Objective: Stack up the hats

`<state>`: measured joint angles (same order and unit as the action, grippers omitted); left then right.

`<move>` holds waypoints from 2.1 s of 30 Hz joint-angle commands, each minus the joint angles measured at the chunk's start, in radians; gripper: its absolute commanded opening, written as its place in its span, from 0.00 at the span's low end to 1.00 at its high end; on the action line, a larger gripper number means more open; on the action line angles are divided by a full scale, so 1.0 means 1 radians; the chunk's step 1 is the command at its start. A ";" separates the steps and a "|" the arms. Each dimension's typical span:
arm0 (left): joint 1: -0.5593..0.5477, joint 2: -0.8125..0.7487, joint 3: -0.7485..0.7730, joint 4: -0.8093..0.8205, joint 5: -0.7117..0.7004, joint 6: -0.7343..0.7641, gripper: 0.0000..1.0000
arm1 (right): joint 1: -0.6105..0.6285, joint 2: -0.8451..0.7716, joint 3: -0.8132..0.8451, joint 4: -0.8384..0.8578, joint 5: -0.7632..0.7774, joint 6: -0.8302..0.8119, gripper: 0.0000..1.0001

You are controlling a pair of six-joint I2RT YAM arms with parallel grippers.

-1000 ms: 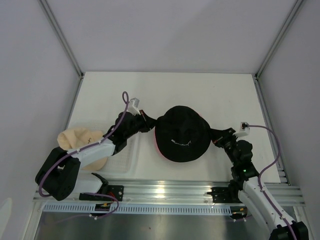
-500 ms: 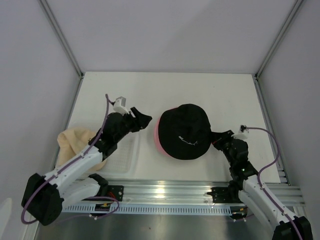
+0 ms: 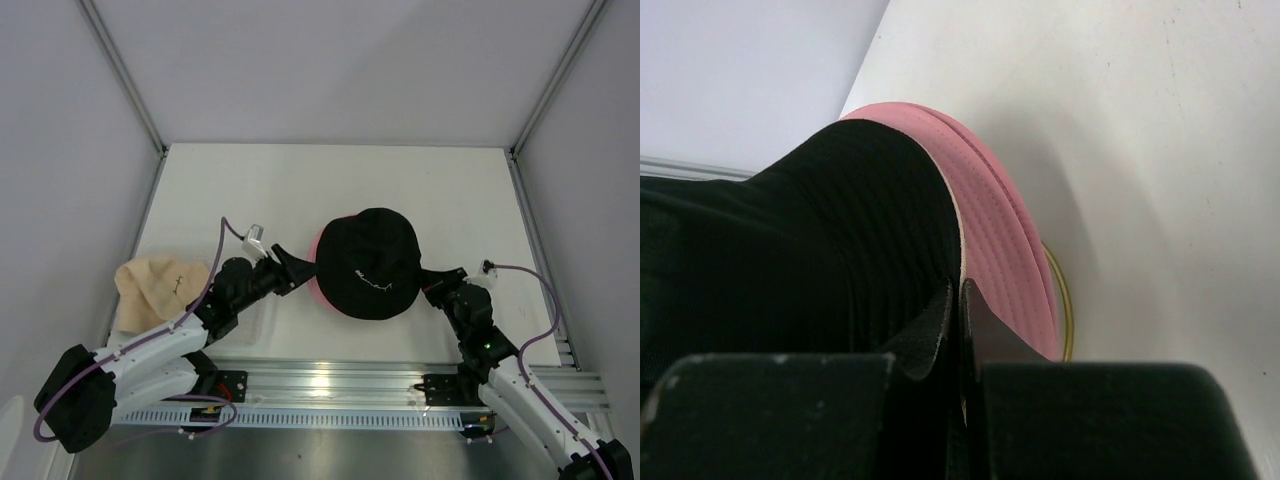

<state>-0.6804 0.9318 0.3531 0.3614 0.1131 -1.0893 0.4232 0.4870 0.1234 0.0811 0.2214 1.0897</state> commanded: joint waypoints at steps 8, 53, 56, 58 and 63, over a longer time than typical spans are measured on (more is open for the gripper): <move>-0.062 0.146 -0.002 0.283 0.049 -0.113 0.33 | 0.032 0.059 0.036 0.020 0.067 -0.002 0.00; 0.134 0.507 0.618 -0.329 0.166 0.502 0.01 | -0.196 0.390 0.432 0.282 -0.378 -0.359 0.70; 0.148 0.568 0.667 -0.349 0.230 0.494 0.01 | -0.198 0.561 0.517 0.290 -0.494 -0.386 0.68; 0.154 0.590 0.691 -0.354 0.244 0.494 0.01 | -0.201 0.616 0.538 0.310 -0.547 -0.378 0.66; 0.168 0.625 0.753 -0.392 0.254 0.505 0.01 | -0.208 0.664 0.535 0.350 -0.562 -0.363 0.65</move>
<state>-0.5259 1.5459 1.0359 -0.0048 0.3313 -0.6174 0.2211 1.1553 0.6159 0.3504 -0.2752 0.7467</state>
